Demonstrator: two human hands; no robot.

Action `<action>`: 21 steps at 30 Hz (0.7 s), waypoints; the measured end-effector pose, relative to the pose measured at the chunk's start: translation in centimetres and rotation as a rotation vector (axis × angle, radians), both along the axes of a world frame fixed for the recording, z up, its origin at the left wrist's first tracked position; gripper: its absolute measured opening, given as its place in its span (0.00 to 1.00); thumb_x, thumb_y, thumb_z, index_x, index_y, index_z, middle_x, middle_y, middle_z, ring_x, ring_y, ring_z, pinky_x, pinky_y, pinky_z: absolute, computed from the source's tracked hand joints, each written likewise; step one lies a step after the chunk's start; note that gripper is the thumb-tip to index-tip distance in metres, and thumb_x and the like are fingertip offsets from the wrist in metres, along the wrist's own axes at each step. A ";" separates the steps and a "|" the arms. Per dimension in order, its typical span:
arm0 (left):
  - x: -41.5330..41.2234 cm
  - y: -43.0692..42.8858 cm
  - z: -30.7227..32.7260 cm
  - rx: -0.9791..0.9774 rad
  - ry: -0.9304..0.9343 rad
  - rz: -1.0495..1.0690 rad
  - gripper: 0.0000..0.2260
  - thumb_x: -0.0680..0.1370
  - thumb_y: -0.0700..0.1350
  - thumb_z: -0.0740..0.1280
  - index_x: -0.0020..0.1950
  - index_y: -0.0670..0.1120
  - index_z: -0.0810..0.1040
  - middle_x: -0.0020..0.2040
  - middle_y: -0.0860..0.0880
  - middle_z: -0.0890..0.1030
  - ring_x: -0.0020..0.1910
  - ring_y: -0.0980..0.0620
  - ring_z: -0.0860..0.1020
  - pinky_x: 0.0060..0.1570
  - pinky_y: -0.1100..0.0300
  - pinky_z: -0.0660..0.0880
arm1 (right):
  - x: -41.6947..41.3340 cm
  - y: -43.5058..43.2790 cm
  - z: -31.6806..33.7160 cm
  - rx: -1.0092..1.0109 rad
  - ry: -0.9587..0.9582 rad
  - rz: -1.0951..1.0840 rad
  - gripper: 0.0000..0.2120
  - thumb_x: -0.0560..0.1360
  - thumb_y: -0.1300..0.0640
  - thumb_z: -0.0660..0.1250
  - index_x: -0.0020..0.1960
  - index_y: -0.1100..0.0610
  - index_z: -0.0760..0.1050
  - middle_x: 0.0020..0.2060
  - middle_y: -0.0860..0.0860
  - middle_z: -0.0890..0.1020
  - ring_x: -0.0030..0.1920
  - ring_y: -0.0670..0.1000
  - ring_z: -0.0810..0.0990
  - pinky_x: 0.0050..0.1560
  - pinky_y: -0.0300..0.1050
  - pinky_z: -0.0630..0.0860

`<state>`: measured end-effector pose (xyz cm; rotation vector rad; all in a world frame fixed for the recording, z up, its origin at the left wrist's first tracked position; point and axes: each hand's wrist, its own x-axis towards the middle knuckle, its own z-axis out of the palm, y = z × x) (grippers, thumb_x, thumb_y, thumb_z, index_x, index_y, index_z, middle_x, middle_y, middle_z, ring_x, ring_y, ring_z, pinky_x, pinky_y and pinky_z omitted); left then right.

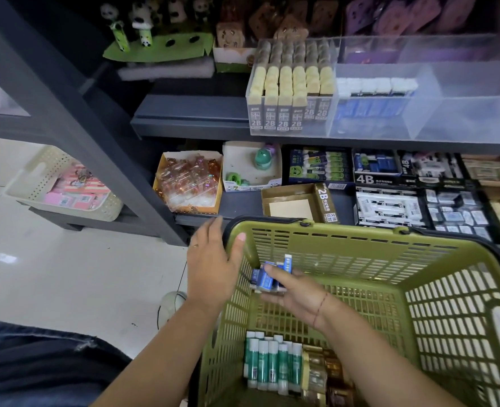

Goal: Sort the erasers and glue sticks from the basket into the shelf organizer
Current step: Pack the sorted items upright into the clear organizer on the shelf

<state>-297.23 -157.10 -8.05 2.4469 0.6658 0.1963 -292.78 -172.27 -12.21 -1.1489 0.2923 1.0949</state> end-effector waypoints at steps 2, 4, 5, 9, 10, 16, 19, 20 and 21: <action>0.7 -1.7 2.1 -0.045 -0.122 -0.078 0.27 0.81 0.61 0.53 0.75 0.47 0.65 0.73 0.50 0.66 0.72 0.53 0.61 0.71 0.58 0.58 | 0.3 -1.4 3.0 0.055 -0.072 0.000 0.21 0.68 0.53 0.69 0.57 0.64 0.77 0.57 0.61 0.80 0.55 0.56 0.79 0.56 0.48 0.79; 1.5 -3.9 5.0 -0.320 -0.161 -0.070 0.25 0.79 0.60 0.54 0.73 0.51 0.66 0.72 0.55 0.66 0.71 0.58 0.62 0.71 0.59 0.59 | 0.8 -2.6 6.2 0.093 -0.151 -0.017 0.24 0.70 0.54 0.68 0.60 0.68 0.74 0.53 0.60 0.79 0.54 0.56 0.78 0.52 0.47 0.80; 1.8 -5.2 6.7 -0.515 -0.149 -0.032 0.24 0.79 0.61 0.54 0.73 0.54 0.66 0.72 0.57 0.67 0.70 0.60 0.63 0.69 0.60 0.60 | 1.1 -3.1 7.7 0.095 -0.213 -0.017 0.26 0.71 0.53 0.68 0.62 0.69 0.72 0.53 0.59 0.79 0.53 0.56 0.77 0.49 0.46 0.80; 2.3 -8.9 12.0 -1.268 -0.064 0.042 0.20 0.74 0.66 0.57 0.57 0.61 0.80 0.61 0.56 0.79 0.62 0.58 0.75 0.67 0.54 0.67 | 1.7 -3.5 13.6 -0.008 -0.545 0.027 0.16 0.77 0.50 0.64 0.63 0.53 0.73 0.54 0.48 0.82 0.54 0.47 0.80 0.53 0.41 0.74; 2.5 -9.5 13.0 -1.368 -0.079 0.052 0.18 0.73 0.65 0.59 0.46 0.58 0.84 0.53 0.54 0.83 0.56 0.57 0.79 0.62 0.54 0.71 | 1.8 -3.2 14.8 -0.074 -0.637 0.035 0.12 0.78 0.50 0.63 0.61 0.48 0.73 0.54 0.48 0.82 0.55 0.45 0.79 0.55 0.41 0.74; 3.8 -9.9 16.8 -1.606 -0.130 0.082 0.26 0.76 0.64 0.60 0.57 0.43 0.79 0.53 0.42 0.83 0.57 0.45 0.81 0.61 0.48 0.74 | 2.2 -1.8 18.0 -0.588 -1.078 0.043 0.27 0.71 0.31 0.50 0.62 0.45 0.69 0.58 0.50 0.72 0.62 0.52 0.68 0.66 0.55 0.64; 3.9 -9.5 18.7 -1.710 -0.099 0.101 0.30 0.76 0.65 0.59 0.61 0.40 0.78 0.55 0.39 0.82 0.60 0.42 0.79 0.59 0.48 0.75 | 1.9 -2.0 19.7 -0.582 -1.092 0.061 0.36 0.70 0.29 0.43 0.72 0.45 0.62 0.68 0.46 0.65 0.71 0.50 0.59 0.73 0.54 0.55; 4.0 -9.5 19.1 -1.741 -0.105 0.123 0.30 0.76 0.64 0.59 0.62 0.40 0.77 0.57 0.40 0.82 0.61 0.43 0.78 0.56 0.49 0.75 | 1.8 -2.0 20.2 -0.573 -1.110 0.060 0.35 0.72 0.31 0.42 0.74 0.45 0.60 0.70 0.44 0.63 0.73 0.48 0.57 0.74 0.52 0.52; 4.0 -9.5 19.5 -1.761 -0.121 0.132 0.29 0.77 0.63 0.60 0.62 0.40 0.77 0.59 0.41 0.81 0.62 0.44 0.78 0.55 0.50 0.75 | 1.8 -2.0 20.5 -0.567 -1.138 0.040 0.31 0.75 0.35 0.43 0.74 0.45 0.59 0.70 0.43 0.63 0.73 0.46 0.56 0.75 0.50 0.51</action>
